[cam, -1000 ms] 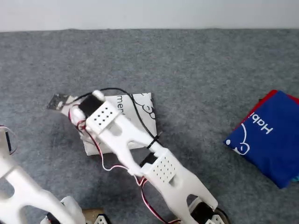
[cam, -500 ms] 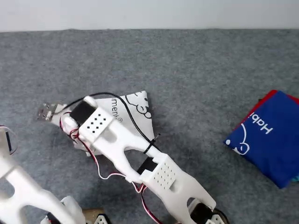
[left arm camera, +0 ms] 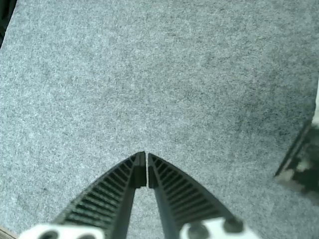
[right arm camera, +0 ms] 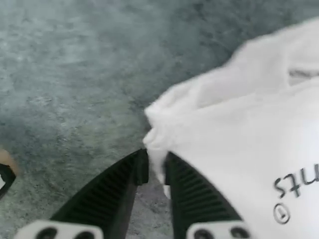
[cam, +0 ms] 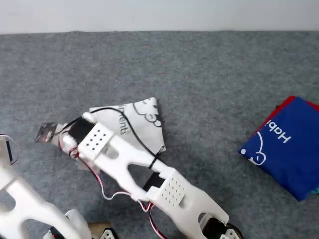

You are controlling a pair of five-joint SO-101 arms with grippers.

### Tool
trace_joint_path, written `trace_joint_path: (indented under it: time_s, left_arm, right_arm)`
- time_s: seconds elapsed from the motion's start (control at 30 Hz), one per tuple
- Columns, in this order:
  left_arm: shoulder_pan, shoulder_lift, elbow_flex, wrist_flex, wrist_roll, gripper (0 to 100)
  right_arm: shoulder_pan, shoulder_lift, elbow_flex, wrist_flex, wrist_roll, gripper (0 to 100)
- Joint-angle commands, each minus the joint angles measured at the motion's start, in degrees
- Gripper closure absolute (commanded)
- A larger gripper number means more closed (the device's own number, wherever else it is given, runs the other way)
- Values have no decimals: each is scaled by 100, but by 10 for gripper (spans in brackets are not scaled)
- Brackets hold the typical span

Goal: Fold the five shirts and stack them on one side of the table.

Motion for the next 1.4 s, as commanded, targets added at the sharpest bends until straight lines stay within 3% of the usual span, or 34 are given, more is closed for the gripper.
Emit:
trace_joint_path:
  time_s: [0.0, 0.27, 0.4, 0.47, 0.67, 0.87, 1.07, 1.37]
  left_arm:
    - [44, -158, -48, -123, 26, 986]
    - [44, -158, -40, -97, 26, 986]
    - [44, -158, -40, -97, 26, 986]
    - [44, -158, -40, -97, 26, 986]
    - [44, -158, -40, -105, 26, 986]
    - [44, -158, -40, -114, 26, 986]
    - [44, -158, -40, -132, 26, 986]
    - [44, -158, -40, -132, 26, 986]
  right_arm:
    - [-66, -189, -70, 224, 88, 948]
    - [752, -1349, -62, 224, -782, 721]
    - [1200, -1930, -26, 242, -774, 719]
    - [1411, -2141, 62, 242, -774, 752]
    - [1912, -2598, 1407, 242, -668, 997]
    - [2571, -2633, 2541, 207, -571, 989]
    - [3055, -1604, 3033, -330, -571, 988]
    - [2809, -1297, 1310, 110, -580, 988]
